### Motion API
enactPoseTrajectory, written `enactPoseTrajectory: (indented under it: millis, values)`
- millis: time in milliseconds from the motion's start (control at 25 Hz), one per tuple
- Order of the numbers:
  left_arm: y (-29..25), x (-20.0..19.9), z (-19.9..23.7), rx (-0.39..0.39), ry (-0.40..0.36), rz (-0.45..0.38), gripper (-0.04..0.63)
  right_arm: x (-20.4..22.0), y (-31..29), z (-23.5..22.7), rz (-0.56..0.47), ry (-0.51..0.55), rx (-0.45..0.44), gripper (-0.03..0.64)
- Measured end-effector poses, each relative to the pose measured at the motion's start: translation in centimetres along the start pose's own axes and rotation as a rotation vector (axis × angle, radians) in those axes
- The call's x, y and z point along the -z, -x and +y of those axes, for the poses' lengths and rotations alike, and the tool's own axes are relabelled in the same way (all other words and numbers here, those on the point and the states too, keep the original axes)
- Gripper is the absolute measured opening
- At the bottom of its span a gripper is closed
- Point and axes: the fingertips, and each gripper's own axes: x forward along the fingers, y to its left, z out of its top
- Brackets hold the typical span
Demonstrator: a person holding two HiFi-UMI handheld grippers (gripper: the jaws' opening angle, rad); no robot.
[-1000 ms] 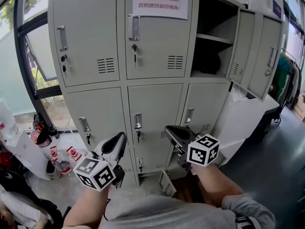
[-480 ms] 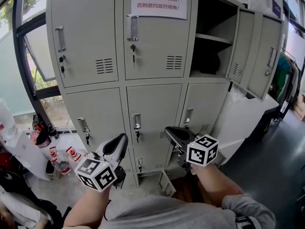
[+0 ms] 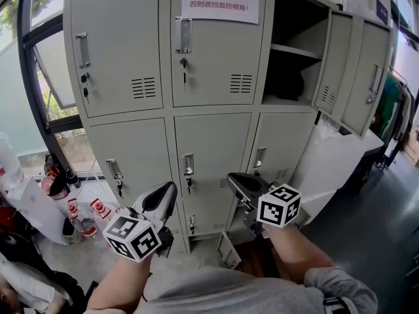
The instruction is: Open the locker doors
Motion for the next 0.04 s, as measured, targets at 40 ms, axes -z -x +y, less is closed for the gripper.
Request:
enactPoseTrajectory:
  millis: [40]
  values:
    - [-0.05, 0.01, 0.05, 0.000, 0.000, 0.000, 0.003, -0.02, -0.05, -0.03, -0.001, -0.001, 0.000, 0.006]
